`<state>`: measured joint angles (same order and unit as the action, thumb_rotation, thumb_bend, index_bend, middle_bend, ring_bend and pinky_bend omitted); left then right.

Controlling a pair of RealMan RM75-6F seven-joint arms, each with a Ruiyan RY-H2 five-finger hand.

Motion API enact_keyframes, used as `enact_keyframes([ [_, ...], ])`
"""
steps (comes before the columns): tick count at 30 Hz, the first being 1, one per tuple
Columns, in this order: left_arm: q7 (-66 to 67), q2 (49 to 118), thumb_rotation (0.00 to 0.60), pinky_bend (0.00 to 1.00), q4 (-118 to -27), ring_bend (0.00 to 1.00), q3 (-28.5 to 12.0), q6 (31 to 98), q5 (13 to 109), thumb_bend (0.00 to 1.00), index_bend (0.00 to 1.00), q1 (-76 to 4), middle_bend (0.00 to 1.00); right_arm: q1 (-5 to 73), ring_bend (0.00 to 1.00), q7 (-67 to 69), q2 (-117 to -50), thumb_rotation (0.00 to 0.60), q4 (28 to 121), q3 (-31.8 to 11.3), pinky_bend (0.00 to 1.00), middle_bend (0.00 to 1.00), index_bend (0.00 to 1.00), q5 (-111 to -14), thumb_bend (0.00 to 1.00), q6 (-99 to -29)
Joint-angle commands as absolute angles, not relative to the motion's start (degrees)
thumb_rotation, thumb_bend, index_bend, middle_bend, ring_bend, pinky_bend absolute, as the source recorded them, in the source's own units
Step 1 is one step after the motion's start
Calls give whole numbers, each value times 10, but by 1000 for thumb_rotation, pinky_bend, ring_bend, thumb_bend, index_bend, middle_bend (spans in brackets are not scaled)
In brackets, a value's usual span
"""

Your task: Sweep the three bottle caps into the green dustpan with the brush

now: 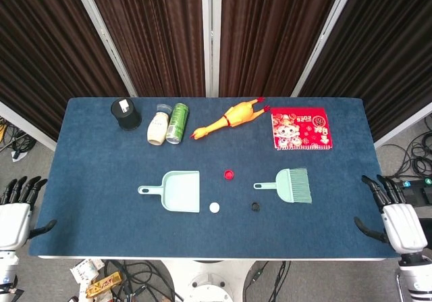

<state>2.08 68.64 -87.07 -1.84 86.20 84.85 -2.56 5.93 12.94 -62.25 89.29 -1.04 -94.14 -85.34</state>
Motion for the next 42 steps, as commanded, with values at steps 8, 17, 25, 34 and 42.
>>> enact_keyframes([
  [8, 16, 683, 600, 57, -872, 35, -15, 858, 857, 121, 131, -30, 98, 221, 27, -129, -686, 600, 934, -77, 0, 300, 197, -852, 26, -624],
  [17, 5, 685, 600, 57, -866, 35, -12, 848, 853, 121, 131, -31, 98, 316, 49, -370, -817, 600, 875, -92, 10, 326, 325, -748, 119, -531],
  [25, -3, 687, 600, 57, -858, 35, -12, 839, 851, 121, 132, -34, 98, 353, 51, -453, -916, 600, 792, -76, 18, 342, 376, -709, 124, -523],
  [34, -6, 690, 600, 57, -854, 35, -12, 834, 849, 122, 131, -37, 98, 364, 86, -443, -974, 600, 720, -68, 34, 400, 398, -710, 148, -543],
  [42, -5, 692, 600, 57, -853, 35, -12, 833, 849, 121, 132, -39, 98, 366, 112, -420, -983, 600, 700, -66, 40, 436, 430, -698, 171, -539],
])
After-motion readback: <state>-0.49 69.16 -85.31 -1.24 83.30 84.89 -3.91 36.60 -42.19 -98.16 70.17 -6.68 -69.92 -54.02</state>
